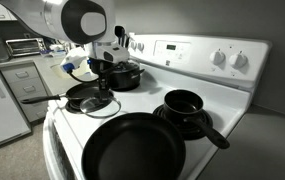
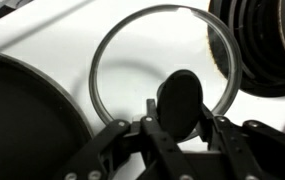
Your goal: Take the lid off the small pot and put it on the stovetop
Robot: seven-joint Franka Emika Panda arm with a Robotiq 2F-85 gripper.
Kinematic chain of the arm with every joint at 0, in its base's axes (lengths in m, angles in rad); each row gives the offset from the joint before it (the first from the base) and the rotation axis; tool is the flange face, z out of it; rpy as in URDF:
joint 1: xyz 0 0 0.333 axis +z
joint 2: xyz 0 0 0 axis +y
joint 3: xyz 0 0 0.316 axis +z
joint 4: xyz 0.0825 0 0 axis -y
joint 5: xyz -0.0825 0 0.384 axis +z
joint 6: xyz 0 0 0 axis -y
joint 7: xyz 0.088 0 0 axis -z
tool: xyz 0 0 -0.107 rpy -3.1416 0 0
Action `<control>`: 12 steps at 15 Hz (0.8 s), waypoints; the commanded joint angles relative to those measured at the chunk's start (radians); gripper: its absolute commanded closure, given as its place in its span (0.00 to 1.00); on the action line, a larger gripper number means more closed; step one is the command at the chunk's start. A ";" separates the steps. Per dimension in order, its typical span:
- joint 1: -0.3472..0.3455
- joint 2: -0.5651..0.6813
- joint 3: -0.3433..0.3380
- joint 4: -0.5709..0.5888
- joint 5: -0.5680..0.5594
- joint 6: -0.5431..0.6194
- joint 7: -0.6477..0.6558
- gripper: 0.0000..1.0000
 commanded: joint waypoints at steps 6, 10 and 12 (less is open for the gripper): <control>0.037 0.058 0.000 -0.135 -0.029 0.422 0.036 0.86; 0.069 0.097 -0.029 -0.138 -0.162 0.506 0.045 0.86; 0.085 0.110 -0.052 -0.128 -0.254 0.513 0.053 0.86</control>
